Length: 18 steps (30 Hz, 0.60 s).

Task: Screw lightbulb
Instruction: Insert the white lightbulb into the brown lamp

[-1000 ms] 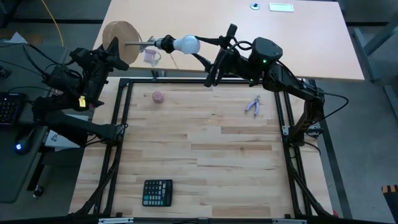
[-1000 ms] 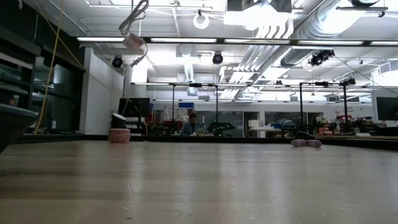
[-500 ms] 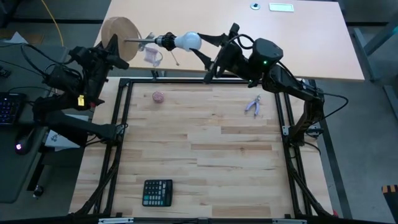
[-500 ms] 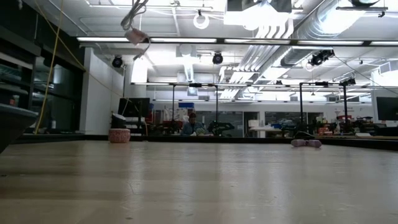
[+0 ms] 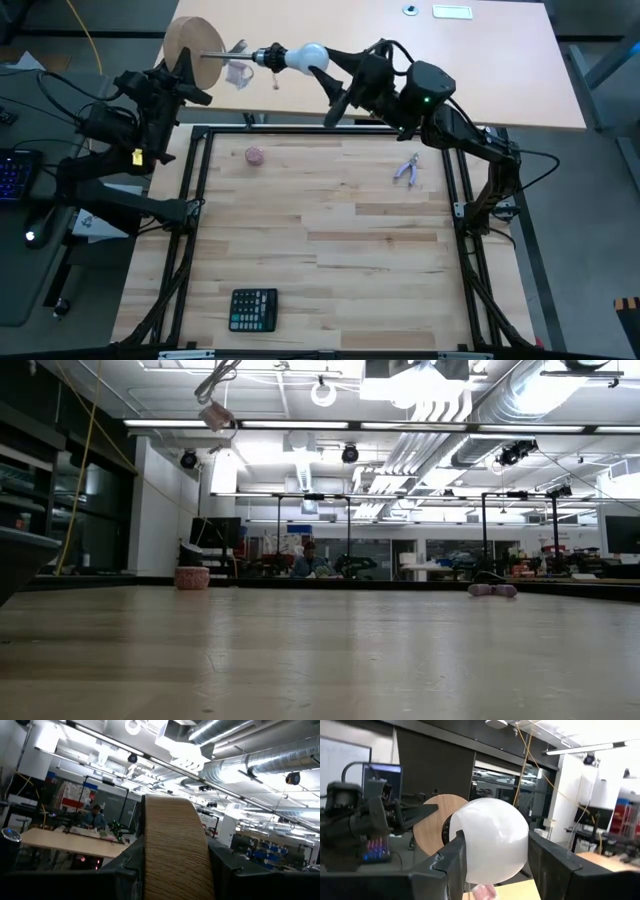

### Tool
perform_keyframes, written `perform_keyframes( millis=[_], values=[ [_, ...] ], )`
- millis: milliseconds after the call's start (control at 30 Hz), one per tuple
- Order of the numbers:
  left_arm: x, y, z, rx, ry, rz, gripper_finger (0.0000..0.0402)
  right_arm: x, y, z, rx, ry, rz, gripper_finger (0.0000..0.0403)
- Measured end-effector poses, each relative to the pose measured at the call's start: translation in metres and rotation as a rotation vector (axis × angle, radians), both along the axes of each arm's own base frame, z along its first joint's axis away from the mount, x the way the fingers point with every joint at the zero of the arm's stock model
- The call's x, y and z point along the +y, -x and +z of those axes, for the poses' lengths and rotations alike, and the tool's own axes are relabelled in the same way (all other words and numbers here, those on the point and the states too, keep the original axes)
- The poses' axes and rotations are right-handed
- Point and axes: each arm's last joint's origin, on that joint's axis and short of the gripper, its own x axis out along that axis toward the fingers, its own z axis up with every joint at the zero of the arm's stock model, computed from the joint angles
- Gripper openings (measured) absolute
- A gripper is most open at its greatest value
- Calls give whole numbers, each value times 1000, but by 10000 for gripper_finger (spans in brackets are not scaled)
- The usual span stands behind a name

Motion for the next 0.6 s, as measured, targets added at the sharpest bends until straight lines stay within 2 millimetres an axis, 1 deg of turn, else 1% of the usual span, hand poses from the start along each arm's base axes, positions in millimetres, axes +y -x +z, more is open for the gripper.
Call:
perform_keyframes(
  millis=[367,600],
  values=[
    [6,-5,3,26,-105,17,115,-1,0,0,-101,-189,23,176],
    [8,-6,4,61,-156,20,115,-1,0,-1,-183,-342,36,176]
  ],
)
